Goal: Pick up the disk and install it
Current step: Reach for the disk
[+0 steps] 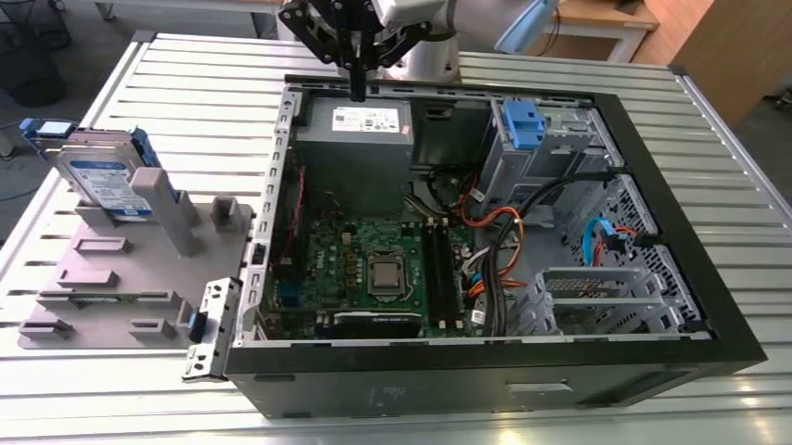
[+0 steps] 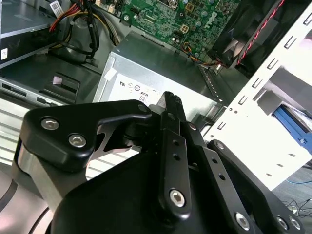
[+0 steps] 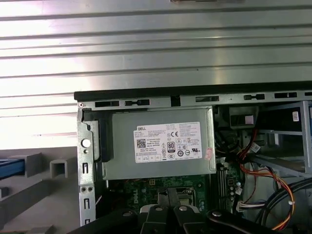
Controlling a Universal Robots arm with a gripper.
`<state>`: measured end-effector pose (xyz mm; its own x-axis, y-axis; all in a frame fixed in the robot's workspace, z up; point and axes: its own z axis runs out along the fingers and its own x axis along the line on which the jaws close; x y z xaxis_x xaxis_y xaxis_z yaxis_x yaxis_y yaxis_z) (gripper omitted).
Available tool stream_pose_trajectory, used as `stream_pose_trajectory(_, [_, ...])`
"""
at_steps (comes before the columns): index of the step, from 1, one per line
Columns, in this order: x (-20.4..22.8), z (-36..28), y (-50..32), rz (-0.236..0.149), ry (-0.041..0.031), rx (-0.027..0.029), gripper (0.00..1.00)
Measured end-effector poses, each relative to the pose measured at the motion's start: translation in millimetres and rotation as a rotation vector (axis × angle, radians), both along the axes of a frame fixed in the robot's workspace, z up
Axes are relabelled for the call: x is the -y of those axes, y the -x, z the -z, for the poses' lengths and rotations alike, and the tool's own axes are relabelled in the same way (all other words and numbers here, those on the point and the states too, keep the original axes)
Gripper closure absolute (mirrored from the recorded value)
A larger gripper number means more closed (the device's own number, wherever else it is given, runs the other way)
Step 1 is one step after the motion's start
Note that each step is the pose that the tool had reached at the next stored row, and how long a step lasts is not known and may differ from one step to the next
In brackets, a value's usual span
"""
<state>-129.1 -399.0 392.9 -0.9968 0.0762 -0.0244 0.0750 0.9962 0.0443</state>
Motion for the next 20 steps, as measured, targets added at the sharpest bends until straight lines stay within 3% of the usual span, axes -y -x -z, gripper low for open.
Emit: stream_pose_trajectory(20, [0.0,0.8,33.7,0.000,0.0000,0.0002,0.89])
